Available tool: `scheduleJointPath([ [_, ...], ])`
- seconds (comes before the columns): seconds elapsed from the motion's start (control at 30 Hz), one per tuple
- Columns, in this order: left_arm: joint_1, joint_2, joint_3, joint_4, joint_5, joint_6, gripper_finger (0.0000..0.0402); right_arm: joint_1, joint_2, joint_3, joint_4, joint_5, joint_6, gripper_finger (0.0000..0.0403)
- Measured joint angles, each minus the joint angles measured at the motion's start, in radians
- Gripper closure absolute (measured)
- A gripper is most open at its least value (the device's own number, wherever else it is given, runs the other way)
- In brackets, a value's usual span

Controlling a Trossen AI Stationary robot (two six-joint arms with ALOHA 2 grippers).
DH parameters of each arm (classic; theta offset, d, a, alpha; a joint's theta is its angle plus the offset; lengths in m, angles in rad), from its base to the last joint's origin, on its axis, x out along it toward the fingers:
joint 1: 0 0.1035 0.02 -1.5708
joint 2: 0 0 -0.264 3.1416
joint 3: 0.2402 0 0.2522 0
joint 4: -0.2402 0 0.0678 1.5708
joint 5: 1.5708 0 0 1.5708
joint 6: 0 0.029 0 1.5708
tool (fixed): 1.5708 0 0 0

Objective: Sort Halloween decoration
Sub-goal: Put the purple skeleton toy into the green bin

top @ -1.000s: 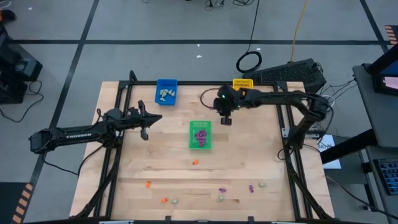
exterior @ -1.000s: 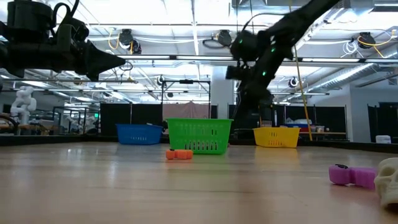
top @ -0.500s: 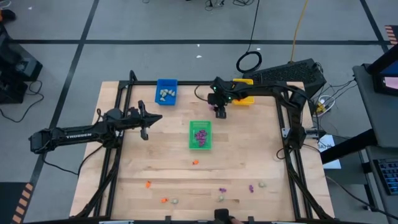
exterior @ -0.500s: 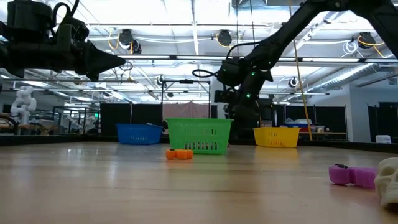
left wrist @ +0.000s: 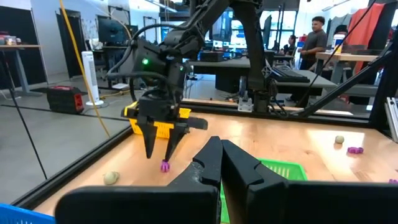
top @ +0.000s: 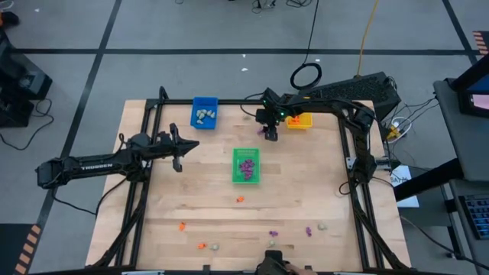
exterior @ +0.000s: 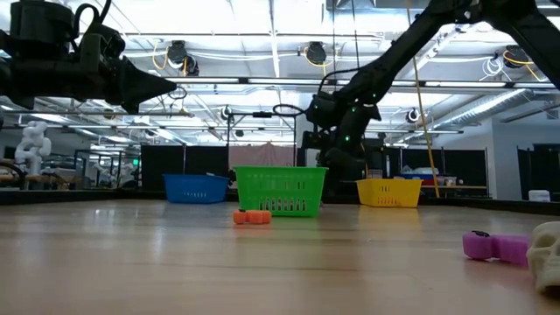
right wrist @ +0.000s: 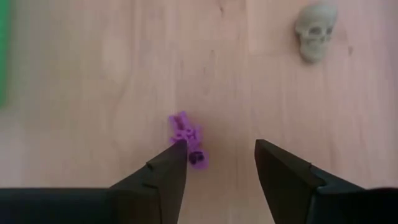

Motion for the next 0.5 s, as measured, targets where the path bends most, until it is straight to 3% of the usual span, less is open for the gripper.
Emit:
scheduleJointPath([
  [0.23,0.000,0.000,0.000,0.000,0.000,0.000,0.0394,-0.002,0.038,0.003,-0.007,-0.014,0.011,0.0238],
  [0.5,0.000,0.000,0.000,0.001,0.000,0.000,0.0394,-0.001,0.040,0.003,-0.050,-0.014,0.018,0.0331],
])
